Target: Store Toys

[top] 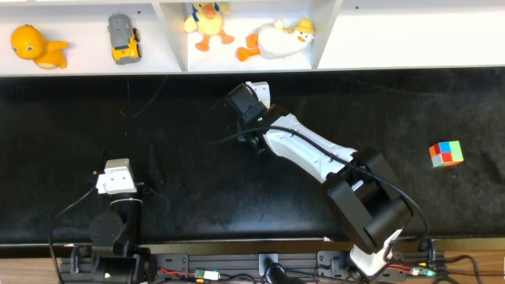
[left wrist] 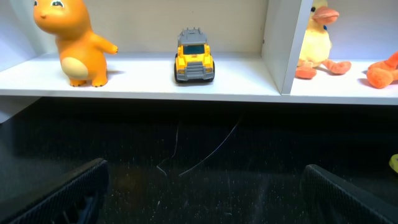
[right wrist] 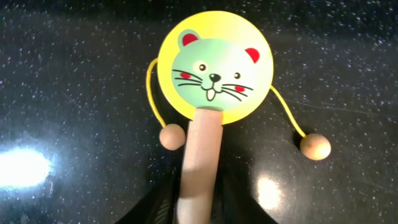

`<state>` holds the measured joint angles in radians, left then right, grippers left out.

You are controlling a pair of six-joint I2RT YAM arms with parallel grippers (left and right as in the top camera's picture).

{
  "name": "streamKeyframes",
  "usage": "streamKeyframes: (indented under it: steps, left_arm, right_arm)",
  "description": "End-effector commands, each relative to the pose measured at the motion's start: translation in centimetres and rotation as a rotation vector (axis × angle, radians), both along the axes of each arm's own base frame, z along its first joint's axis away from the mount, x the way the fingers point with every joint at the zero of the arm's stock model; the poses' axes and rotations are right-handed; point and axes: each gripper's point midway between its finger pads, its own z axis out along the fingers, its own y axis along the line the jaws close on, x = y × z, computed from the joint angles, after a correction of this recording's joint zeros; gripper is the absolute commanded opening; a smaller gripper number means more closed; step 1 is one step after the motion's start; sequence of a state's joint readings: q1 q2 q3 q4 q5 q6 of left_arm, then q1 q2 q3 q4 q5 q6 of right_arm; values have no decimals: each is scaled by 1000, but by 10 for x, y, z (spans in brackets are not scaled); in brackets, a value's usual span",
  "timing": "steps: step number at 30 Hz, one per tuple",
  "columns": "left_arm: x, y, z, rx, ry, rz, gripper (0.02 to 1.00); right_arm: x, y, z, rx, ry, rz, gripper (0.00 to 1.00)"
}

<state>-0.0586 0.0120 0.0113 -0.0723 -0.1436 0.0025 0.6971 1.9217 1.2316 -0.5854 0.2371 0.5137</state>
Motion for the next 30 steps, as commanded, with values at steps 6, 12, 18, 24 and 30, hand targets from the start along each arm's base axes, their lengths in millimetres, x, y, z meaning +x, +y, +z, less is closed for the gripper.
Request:
streamKeyframes:
  steps: [6, 12, 18, 24, 30]
  left_arm:
    - [0, 2, 0, 12, -5, 11, 998]
    - [0, 2, 0, 12, -5, 11, 998]
    - [0, 2, 0, 12, -4, 11, 998]
    - [0, 2, 0, 12, -4, 11, 998]
    - [0, 2, 0, 12, -4, 11, 998]
  right_arm:
    - [0, 10, -4, 33, 18, 16, 213]
    - [1, 11, 1, 41, 9, 15, 165]
    - [-1, 9, 7, 42, 8, 15, 152]
    - [-11, -4, 19, 2, 24, 7, 148]
    - [-23, -23, 38, -43, 15, -7, 137]
